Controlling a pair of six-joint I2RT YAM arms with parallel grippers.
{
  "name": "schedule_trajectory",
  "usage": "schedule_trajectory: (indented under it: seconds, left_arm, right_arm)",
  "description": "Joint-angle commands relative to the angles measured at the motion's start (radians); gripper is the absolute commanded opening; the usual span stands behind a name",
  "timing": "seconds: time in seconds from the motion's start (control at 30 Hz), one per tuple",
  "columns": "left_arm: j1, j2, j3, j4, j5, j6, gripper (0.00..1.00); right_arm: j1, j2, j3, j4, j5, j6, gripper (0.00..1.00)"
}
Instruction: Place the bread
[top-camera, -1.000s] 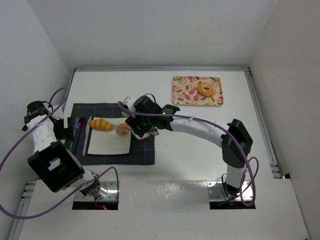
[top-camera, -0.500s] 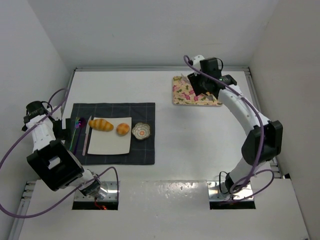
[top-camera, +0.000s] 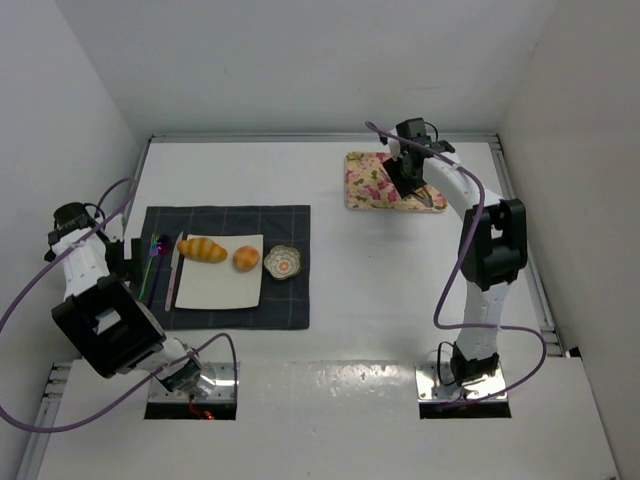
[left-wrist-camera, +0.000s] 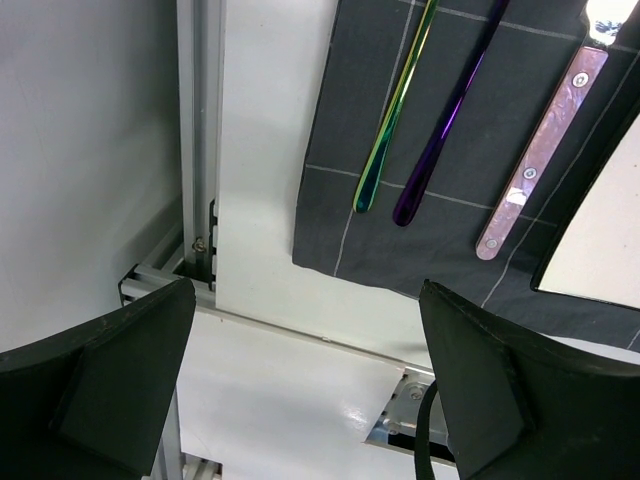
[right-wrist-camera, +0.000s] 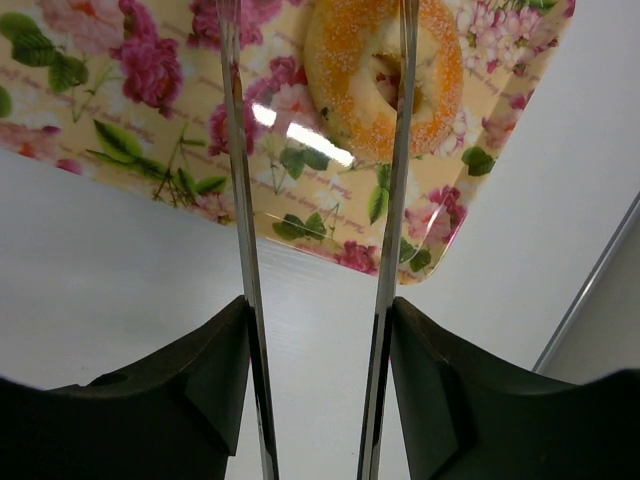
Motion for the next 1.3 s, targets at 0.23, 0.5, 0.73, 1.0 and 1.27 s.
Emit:
schedule_trajectory:
  seconds: [0.23, 0.5, 0.73, 1.0, 1.27]
  left_arm:
    - [0.011, 0.01, 0.02, -0.004, 0.005, -0.015, 1.0]
    - [0.011, 0.03, 0.02, -0.004, 0.014, -0.024, 1.0]
    - [0.011, 0.03, 0.029, -0.004, 0.025, -0.024, 1.0]
    - [0.011, 0.03, 0.029, -0.004, 0.025, -0.024, 1.0]
    - [0.011, 0.03, 0.029, -0.004, 0.016, -0.024, 1.0]
  right_arm:
    - [-0.001, -0.012, 0.023, -0.021, 0.087, -0.018, 0.5]
    - [-0.001, -0.119, -0.057, 0.028, 0.092, -0.045, 0.53]
    - [0.001, -0.116, -0.073, 0.006, 0.084, -0.051, 0.53]
    - [-0.022, -0.043, -0.035, 0.011, 0.071, -0.045, 0.52]
    - [-0.039, -0.01, -0.003, -0.038, -0.014, -0.019, 0.27]
